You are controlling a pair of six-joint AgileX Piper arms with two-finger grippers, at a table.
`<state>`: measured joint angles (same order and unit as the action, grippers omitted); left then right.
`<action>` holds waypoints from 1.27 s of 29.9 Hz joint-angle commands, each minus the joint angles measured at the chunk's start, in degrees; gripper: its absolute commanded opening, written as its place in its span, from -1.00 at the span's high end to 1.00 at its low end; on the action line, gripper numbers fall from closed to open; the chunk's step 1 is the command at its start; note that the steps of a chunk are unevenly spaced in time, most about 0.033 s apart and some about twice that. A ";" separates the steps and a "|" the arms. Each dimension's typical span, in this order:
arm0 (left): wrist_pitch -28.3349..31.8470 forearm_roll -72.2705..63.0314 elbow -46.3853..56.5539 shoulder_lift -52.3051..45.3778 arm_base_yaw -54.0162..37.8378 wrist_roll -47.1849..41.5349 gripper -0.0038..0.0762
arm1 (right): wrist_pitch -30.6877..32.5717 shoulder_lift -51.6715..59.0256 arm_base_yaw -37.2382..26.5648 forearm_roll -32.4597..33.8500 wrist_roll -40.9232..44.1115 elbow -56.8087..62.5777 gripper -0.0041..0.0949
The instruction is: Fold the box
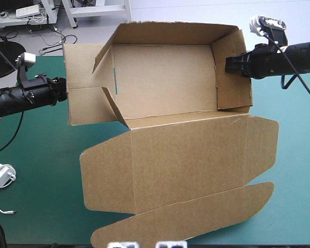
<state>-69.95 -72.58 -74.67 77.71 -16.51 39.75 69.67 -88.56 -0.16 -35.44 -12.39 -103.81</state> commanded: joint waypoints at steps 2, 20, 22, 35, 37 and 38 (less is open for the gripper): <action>-4.06 -7.53 -1.74 -3.99 0.79 0.09 0.88 | -5.77 1.79 2.26 1.28 2.17 -1.62 0.96; -4.06 -6.61 -1.74 -10.73 1.27 -1.51 0.93 | -14.50 -0.98 8.32 1.95 3.26 -1.62 0.96; -4.06 -6.61 -1.74 -10.73 1.27 -1.51 0.93 | -15.57 -1.76 9.32 2.25 3.26 -1.62 0.96; -4.03 -4.69 -1.74 -10.73 1.27 -0.22 0.63 | -19.51 -5.11 13.83 2.36 3.48 -1.62 0.96; -4.03 -4.64 -1.74 -10.73 1.27 -0.22 0.44 | -20.30 -5.88 14.63 2.36 3.66 -1.62 0.96; -4.03 -4.64 -1.74 -10.73 1.27 -0.22 0.33 | -20.73 -6.04 15.08 2.36 3.66 -1.62 0.96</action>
<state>-70.64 -72.82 -74.67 68.30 -15.51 39.33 53.68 -96.47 13.93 -30.11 -9.55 -103.81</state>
